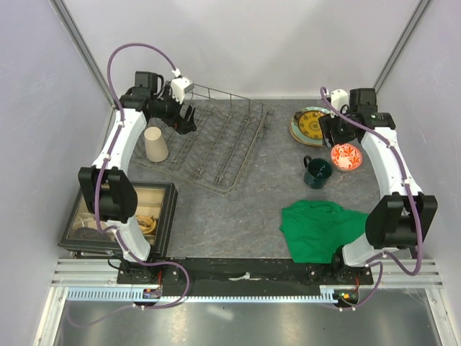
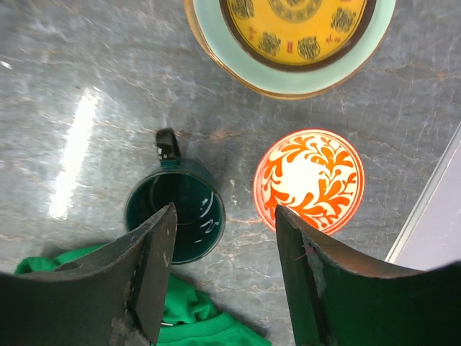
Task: Unload the mixed dishes from the dish rack
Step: Pick up the cup from the dish rack.
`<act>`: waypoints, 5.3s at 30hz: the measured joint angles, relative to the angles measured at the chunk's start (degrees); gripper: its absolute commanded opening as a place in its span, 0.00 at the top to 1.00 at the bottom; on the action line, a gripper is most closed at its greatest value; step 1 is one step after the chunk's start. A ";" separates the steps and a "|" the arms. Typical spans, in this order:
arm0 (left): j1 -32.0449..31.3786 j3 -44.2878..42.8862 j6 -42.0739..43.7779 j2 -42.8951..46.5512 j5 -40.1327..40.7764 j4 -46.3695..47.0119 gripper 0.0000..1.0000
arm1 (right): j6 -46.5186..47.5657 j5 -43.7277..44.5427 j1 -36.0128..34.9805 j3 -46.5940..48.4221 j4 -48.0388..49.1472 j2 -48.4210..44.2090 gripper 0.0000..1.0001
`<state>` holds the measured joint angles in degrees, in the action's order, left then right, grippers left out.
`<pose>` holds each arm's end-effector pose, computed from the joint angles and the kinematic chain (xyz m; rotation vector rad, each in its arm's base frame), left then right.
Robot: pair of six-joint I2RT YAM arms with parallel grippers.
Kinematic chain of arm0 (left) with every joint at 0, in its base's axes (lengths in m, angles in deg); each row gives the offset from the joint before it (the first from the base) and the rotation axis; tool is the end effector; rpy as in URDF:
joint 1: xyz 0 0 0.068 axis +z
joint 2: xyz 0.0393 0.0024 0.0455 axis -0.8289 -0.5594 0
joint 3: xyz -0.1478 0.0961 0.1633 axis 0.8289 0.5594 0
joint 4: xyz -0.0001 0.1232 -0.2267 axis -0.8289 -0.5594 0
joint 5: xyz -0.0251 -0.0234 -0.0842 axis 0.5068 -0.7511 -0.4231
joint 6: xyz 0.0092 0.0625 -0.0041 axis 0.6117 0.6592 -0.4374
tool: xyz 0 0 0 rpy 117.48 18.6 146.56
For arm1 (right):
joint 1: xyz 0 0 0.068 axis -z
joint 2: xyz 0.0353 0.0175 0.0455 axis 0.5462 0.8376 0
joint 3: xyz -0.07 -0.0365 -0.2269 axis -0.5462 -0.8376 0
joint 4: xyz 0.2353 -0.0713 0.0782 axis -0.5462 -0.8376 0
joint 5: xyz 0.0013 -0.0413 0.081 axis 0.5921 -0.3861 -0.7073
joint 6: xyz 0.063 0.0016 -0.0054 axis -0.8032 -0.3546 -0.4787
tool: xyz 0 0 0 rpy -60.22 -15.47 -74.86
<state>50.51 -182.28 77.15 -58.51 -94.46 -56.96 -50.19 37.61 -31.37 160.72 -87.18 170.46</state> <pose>0.3917 -0.0643 0.2928 0.9106 2.1033 -0.4959 0.3417 -0.0021 0.2849 -0.4863 2.4109 0.0374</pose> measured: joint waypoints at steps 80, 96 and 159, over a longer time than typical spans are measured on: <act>5.38 -17.92 14.82 -17.31 28.35 -23.04 0.50 | -2.78 -7.02 0.00 -21.38 12.28 -14.34 0.30; 5.38 -30.86 13.53 -16.96 16.26 -27.45 0.73 | -3.17 -8.28 0.00 -21.40 12.26 -14.34 0.29; 0.24 23.82 -106.90 4.11 -47.74 102.86 0.94 | -48.87 -40.04 -23.93 -13.07 71.67 0.76 0.60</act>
<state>50.75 -158.46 -29.75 -54.40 -142.19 45.89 -99.06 -2.43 -55.30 147.65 -15.52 171.23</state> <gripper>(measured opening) 0.709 0.465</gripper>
